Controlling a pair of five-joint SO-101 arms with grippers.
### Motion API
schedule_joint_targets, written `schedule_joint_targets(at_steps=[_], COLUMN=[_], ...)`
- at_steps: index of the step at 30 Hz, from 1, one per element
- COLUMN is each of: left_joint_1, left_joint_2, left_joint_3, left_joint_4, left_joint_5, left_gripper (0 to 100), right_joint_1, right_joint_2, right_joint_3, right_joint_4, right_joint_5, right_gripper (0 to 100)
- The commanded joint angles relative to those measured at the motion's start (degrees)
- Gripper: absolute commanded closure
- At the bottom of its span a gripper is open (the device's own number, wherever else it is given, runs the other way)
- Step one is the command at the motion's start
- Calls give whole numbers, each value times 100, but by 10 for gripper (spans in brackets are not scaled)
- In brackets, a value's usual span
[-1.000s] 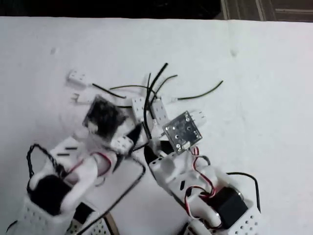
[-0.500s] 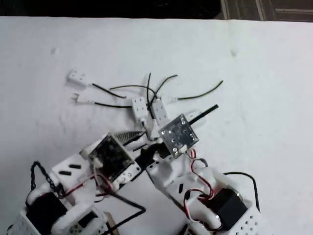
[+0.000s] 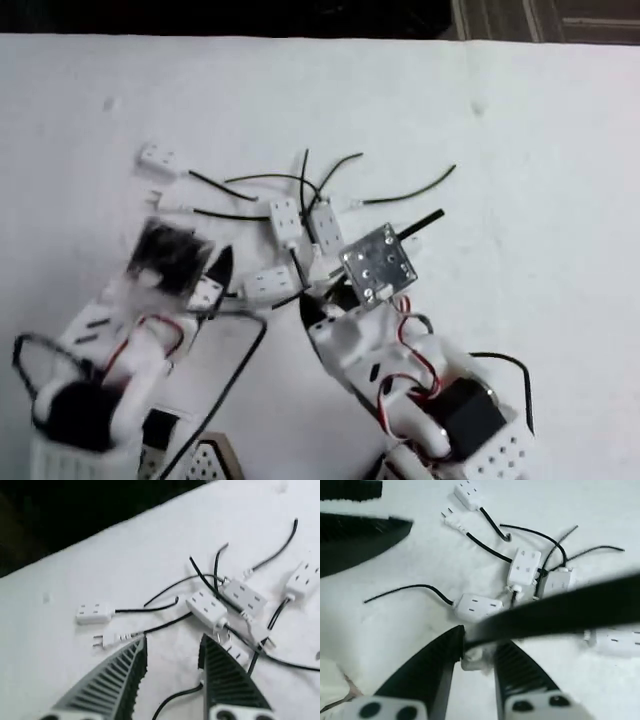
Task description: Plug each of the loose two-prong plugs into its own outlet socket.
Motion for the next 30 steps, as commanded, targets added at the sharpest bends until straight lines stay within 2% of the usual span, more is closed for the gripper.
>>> schedule_joint_targets(at_steps=[1, 5, 7, 10, 15, 19, 30], left_joint_1=[-110, -92, -84, -110, -84, -75, 48], left_joint_2=[1446, 2501, 2905, 3451, 4470, 5323, 7477], left_joint_3=[-53, -70, -70, -79, -79, -255, -1776], left_joint_4=[-18, -299, -378, -431, -941, -1371, -1521], left_joint_5=[-774, -1758, -2189, -2567, -3156, -3270, -3270], left_gripper=[801, 797, 757, 669, 661, 661, 661], right_joint_1=[338, 743, 866, 945, 1033, 1033, 1033], right_joint_2=[523, 1086, 1270, 1437, 1499, 1525, 1481], right_joint_3=[-70, -62, -62, -53, -53, -44, 105], right_joint_4=[-198, -523, -593, -593, -593, -567, -567], right_joint_5=[0, -9, -9, -9, -9, -9, -9], right_gripper=[982, 982, 982, 981, 981, 981, 981])
